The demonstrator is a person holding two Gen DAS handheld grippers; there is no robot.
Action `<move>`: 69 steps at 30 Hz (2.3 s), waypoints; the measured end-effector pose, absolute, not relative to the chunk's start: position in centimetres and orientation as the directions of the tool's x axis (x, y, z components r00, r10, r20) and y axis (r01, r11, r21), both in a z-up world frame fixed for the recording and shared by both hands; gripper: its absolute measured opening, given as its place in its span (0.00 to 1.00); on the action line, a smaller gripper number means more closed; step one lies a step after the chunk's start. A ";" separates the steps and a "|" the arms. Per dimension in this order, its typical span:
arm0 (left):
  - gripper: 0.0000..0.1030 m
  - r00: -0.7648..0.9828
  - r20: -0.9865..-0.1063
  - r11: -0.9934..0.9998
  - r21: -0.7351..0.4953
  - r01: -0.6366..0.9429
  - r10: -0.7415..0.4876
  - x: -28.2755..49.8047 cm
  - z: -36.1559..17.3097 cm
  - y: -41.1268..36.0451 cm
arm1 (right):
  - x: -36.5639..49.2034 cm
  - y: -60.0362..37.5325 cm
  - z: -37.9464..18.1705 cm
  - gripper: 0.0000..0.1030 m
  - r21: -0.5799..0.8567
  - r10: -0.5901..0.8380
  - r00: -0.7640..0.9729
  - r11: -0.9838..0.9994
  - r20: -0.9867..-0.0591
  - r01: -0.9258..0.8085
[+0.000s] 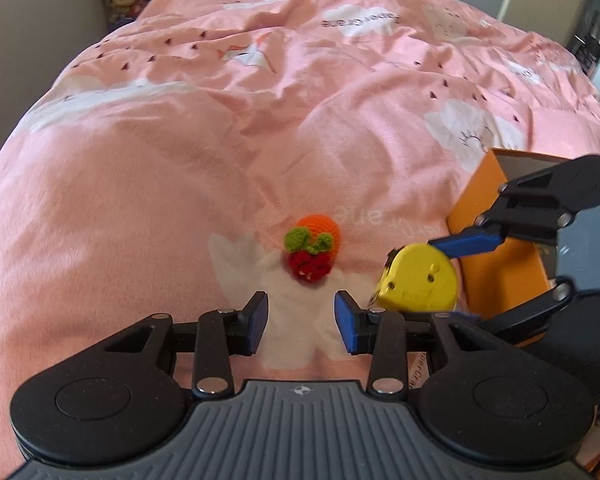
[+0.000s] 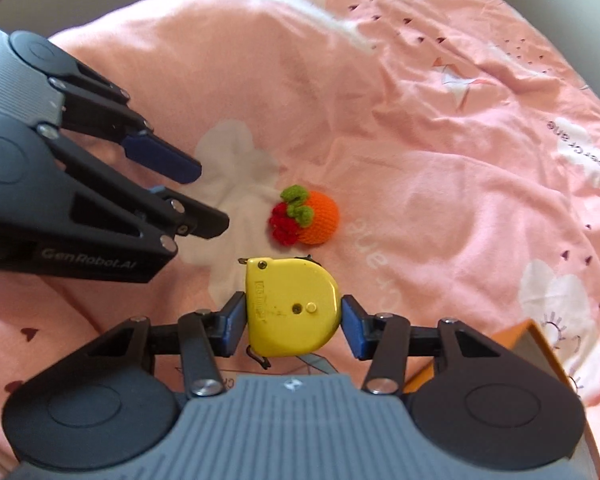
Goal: Organize objects
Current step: 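Grasp the yellow tape measure with the right tool, then carry the tape measure into the orange box with right tool while left tool grasps the crocheted fruit, then lower the crocheted fruit into the orange box with the left tool and release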
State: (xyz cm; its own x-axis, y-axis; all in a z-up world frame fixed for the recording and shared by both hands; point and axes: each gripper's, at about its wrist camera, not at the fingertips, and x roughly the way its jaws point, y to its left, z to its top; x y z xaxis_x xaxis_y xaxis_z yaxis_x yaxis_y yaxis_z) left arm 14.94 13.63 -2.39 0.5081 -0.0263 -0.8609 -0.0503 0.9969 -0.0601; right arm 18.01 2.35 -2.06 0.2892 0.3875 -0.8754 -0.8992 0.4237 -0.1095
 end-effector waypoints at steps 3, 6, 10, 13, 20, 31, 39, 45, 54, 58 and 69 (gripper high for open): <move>0.49 0.498 -0.866 0.999 -0.017 0.045 -0.037 15.6 -2.0 12.7 | 18.7 0.7 -0.8 0.51 -0.084 0.425 0.311 0.473 -0.850 -0.877; 0.53 0.483 -0.874 0.989 0.026 0.143 -0.047 16.5 -1.9 11.9 | 19.2 -1.7 0.8 0.51 -0.043 0.454 0.326 0.529 -0.829 -0.847; 0.63 0.488 -0.872 0.962 0.097 0.254 -0.041 18.3 -2.1 11.1 | 19.7 -5.0 2.2 0.51 -0.030 0.453 0.356 0.584 -0.818 -0.811; 0.66 0.482 -0.875 0.934 0.144 0.328 -0.035 19.8 -2.9 10.6 | 20.3 -7.5 2.5 0.51 -0.057 0.407 0.395 0.633 -0.824 -0.772; 0.66 0.417 -0.909 0.876 0.202 0.437 0.002 22.6 -6.5 9.8 | 21.6 -13.2 1.3 0.51 -0.133 0.263 0.429 0.703 -0.864 -0.698; 0.46 0.327 -0.945 0.885 0.178 0.431 0.030 24.4 -9.0 10.3 | 23.2 -16.6 -1.1 0.51 -0.300 0.124 0.415 0.513 -0.901 -0.805; 0.45 0.383 -0.923 0.916 0.126 0.382 -0.033 23.9 -6.0 10.6 | 27.0 -15.1 -4.3 0.51 -0.281 -0.025 0.298 0.417 -0.954 -0.864; 0.45 0.469 -0.869 0.910 0.060 0.411 -0.155 23.7 -1.0 8.6 | 28.1 -14.1 -6.4 0.51 -0.265 -0.108 0.242 0.366 -0.964 -0.892; 0.45 0.492 -0.807 0.819 0.019 0.573 -0.325 23.7 1.5 2.3 | 28.0 -13.5 -7.4 0.51 -0.191 -0.143 0.158 0.258 -0.977 -0.947; 0.45 0.466 -0.809 0.784 0.011 0.620 -0.358 23.8 1.2 -0.1 | 28.0 -13.5 -7.4 0.52 -0.150 -0.135 0.121 0.225 -0.983 -0.963; 0.45 0.386 -0.836 0.717 -0.014 0.697 -0.391 24.6 -0.7 -5.1 | 27.0 -14.7 -5.2 0.49 -0.143 -0.074 0.128 0.248 -0.989 -0.958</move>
